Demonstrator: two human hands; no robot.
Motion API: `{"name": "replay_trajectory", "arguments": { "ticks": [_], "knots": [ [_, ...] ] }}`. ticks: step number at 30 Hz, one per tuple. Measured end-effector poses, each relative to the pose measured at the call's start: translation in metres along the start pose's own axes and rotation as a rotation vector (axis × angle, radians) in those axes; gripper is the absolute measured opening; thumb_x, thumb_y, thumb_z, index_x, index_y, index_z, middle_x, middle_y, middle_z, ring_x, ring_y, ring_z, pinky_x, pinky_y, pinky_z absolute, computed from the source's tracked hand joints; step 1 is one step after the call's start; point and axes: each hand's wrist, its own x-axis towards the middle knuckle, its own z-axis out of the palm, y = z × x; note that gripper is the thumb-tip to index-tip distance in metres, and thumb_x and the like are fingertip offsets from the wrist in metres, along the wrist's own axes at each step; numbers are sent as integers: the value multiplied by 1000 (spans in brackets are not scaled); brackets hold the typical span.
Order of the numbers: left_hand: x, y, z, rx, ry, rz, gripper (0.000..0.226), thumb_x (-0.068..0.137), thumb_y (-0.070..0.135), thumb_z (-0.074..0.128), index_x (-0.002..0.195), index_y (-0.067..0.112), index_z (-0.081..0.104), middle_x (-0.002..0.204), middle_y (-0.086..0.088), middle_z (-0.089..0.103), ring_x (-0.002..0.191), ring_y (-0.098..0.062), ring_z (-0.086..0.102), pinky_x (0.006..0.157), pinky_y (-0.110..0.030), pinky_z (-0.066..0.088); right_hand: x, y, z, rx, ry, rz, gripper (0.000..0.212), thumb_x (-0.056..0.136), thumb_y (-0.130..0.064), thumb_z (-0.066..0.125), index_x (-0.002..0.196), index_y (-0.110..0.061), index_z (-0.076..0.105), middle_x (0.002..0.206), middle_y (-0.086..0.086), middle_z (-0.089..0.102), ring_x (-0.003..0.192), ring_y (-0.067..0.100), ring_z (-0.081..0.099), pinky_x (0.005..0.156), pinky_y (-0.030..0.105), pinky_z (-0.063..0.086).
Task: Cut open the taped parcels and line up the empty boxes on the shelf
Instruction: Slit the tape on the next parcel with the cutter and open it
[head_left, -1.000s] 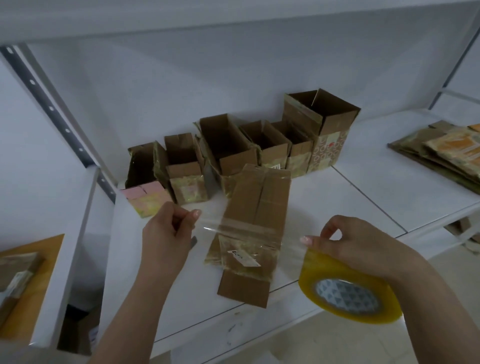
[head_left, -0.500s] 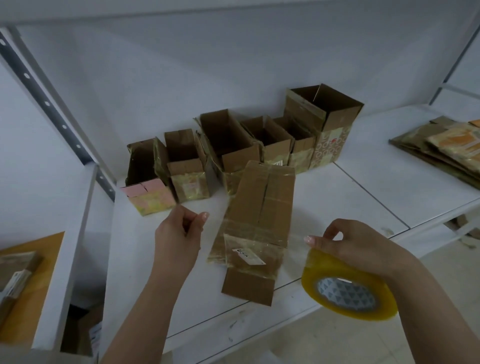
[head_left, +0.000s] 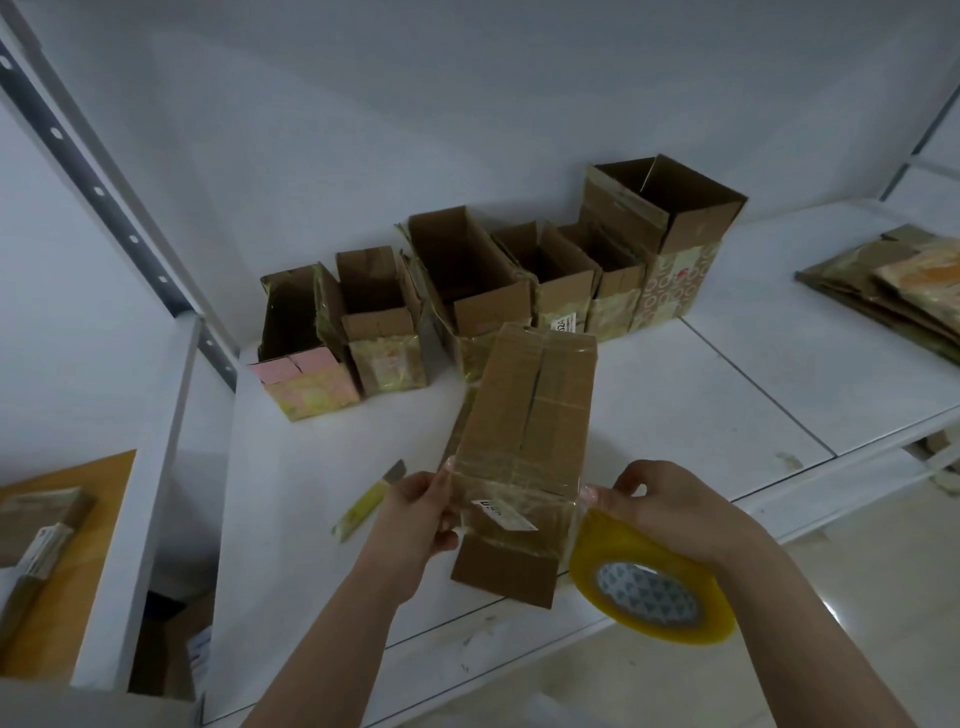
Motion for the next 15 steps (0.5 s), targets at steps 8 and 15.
{"name": "replay_trajectory", "arguments": {
  "ticks": [8,15],
  "knots": [
    [1,-11,4,-14,-20,-182,34,97,46,51,88,13,49,67,0,44,46,-9,33,42,-22,24,6,5,0,9,15,-21,53,79,-72,57,105,-26,57,95,-6,57,81,11,58,79,32,53],
    [32,-11,-51,1117,413,305,47,89,54,60,112,14,55,113,-6,56,104,-25,52,86,-36,45,6,6,-4,28,-15,-38,62,71,-77,53,107,-26,58,96,-6,60,78,9,58,71,26,49]
  ]
}}
